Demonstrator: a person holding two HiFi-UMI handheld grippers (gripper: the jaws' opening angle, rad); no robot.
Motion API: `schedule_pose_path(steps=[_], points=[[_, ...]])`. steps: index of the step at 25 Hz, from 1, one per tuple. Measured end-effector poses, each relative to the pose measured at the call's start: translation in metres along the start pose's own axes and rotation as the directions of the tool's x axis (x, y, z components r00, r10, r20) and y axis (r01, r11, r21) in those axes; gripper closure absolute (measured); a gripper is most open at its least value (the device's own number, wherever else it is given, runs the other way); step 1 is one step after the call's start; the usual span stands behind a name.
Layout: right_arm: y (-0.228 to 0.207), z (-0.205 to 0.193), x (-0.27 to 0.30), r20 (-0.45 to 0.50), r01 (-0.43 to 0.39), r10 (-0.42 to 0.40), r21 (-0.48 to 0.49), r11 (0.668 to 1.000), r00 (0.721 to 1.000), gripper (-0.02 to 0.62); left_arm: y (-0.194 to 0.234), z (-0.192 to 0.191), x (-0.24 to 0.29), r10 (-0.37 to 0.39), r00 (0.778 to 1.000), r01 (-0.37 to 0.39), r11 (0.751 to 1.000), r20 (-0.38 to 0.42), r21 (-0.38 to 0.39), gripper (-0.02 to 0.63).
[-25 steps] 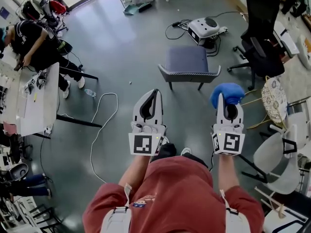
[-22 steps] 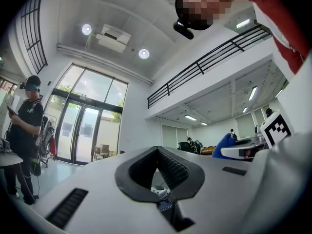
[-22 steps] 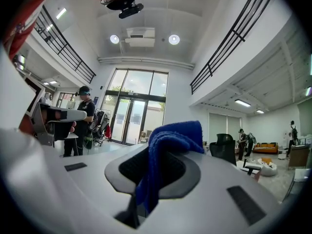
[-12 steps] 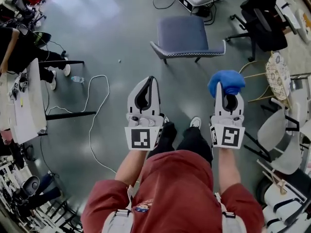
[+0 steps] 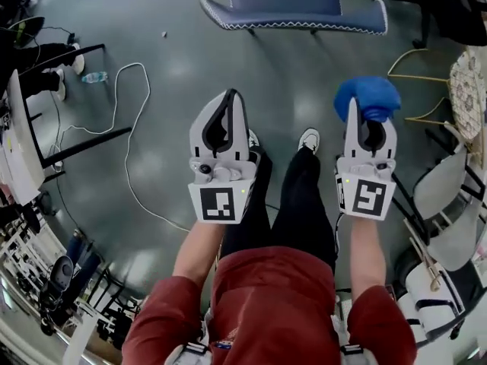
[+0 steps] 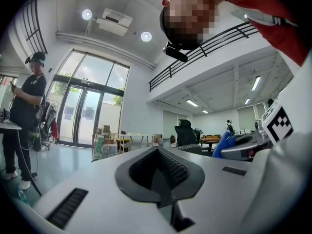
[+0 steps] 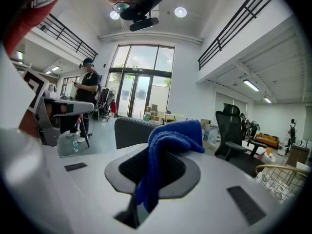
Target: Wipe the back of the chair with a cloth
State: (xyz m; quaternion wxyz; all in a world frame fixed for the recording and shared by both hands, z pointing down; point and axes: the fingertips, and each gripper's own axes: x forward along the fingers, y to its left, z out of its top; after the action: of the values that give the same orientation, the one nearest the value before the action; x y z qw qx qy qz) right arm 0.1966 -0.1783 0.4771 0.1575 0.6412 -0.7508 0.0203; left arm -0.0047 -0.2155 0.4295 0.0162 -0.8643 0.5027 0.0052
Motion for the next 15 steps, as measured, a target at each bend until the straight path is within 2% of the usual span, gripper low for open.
schedule_pose_path(steps=[10, 15], points=[[0.028, -0.158, 0.04, -0.083, -0.053, 0.054, 0.017, 0.998, 0.995, 0.534, -0.031, -0.164, -0.017, 0.022, 0.997, -0.023, 1.0, -0.07, -0.011, 0.592], [0.039, -0.226, 0.055, -0.131, -0.078, 0.077, -0.002, 0.997, 0.988, 0.534, -0.045, -0.228, -0.016, 0.009, 0.996, -0.01, 1.0, -0.094, -0.007, 0.592]])
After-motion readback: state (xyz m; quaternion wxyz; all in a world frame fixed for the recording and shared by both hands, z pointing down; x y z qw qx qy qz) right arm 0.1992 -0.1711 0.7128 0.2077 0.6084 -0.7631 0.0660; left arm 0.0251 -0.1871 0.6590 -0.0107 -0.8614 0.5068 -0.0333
